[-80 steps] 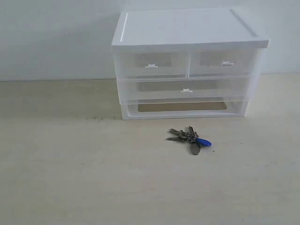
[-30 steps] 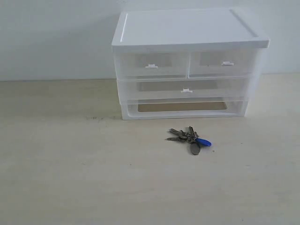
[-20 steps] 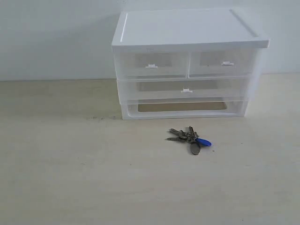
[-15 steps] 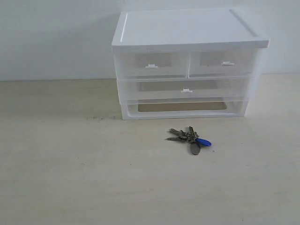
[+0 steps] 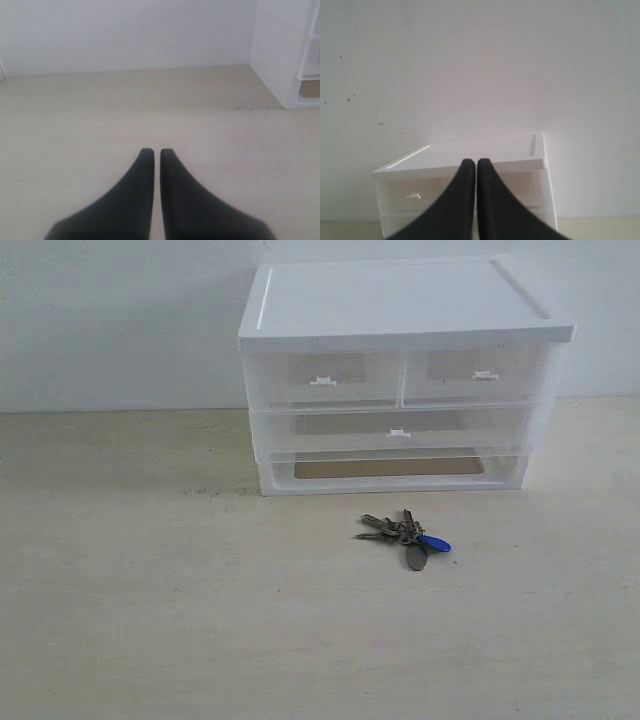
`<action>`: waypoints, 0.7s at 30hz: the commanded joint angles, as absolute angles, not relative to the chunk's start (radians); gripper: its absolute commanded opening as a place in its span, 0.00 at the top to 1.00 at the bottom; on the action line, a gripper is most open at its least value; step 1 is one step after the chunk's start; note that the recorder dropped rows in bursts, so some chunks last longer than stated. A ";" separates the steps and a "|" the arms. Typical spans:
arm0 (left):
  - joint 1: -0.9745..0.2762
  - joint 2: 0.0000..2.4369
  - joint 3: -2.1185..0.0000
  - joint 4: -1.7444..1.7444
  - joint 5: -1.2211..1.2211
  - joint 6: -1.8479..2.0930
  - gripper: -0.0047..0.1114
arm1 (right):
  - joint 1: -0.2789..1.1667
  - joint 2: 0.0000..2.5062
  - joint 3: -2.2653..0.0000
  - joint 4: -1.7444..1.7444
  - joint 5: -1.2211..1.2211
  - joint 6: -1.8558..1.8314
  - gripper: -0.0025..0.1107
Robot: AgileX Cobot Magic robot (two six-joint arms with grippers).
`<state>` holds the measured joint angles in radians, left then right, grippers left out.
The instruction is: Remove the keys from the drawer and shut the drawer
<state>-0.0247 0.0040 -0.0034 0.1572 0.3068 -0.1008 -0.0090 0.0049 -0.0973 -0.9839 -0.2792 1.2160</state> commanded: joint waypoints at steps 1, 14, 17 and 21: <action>-0.023 0.000 0.000 0.154 0.306 -0.097 0.92 | -0.012 0.000 -0.093 -0.983 -0.287 1.218 0.98; -0.023 0.000 0.000 0.154 0.306 -0.097 0.92 | -0.012 0.000 -0.093 -0.983 -0.287 1.218 0.98; -0.023 0.000 0.000 0.154 0.306 -0.097 0.92 | -0.012 0.000 -0.093 -0.983 -0.287 1.218 0.98; -0.023 0.000 0.000 0.154 0.306 -0.097 0.92 | -0.002 0.000 -0.093 -0.978 -0.268 1.218 0.98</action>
